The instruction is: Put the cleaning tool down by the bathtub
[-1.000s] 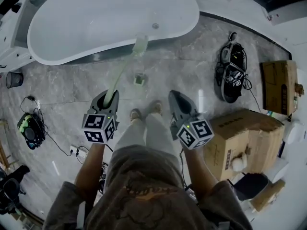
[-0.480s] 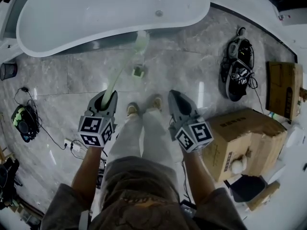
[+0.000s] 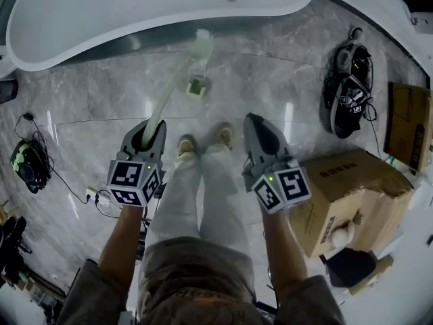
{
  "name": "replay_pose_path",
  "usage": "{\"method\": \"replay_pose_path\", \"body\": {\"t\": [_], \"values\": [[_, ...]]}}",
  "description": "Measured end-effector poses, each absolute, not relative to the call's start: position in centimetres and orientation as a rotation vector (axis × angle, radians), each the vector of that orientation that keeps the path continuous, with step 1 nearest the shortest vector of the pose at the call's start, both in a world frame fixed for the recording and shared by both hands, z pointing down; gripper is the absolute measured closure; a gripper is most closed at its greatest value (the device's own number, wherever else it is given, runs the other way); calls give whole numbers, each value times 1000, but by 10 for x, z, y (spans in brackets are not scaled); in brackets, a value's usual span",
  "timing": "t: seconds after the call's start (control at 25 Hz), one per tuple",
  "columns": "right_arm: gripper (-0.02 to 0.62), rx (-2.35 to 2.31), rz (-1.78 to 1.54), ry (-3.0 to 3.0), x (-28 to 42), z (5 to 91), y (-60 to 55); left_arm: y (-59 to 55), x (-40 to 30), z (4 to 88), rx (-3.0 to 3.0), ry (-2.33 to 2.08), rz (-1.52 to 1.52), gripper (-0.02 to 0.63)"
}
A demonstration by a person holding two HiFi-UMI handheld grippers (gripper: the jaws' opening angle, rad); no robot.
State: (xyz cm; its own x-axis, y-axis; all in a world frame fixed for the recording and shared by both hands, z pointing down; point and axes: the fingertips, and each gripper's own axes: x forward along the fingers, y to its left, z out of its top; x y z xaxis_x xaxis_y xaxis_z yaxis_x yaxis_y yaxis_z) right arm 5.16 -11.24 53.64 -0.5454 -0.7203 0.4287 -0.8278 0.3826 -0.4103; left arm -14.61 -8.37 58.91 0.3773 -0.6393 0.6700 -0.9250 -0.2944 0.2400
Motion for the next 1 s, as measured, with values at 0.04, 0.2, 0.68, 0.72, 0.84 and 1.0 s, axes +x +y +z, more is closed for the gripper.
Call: {"method": "replay_pose_path", "body": {"t": [0.04,0.2,0.68,0.72,0.84,1.0], "values": [[597,1397,897,-2452,53,542,-112,-83,-146,596,2027,-1339,623,538],[597,1416,925,-2433,56,561,-109,-82,-144,622,1984,-1315,661,538],[597,1406,982,-2414,59,589,-107,-100,-129,684,1911,-1324,690,538],[597,1404,984,-2414,60,590,-108,-101,-129,691,1897,-1323,699,538],[597,1407,995,-2406,64,596,-111,-104,-127,714,1872,-1316,741,538],[597,1403,1007,-2400,70,604,-117,-111,-124,744,1845,-1305,801,538]]}}
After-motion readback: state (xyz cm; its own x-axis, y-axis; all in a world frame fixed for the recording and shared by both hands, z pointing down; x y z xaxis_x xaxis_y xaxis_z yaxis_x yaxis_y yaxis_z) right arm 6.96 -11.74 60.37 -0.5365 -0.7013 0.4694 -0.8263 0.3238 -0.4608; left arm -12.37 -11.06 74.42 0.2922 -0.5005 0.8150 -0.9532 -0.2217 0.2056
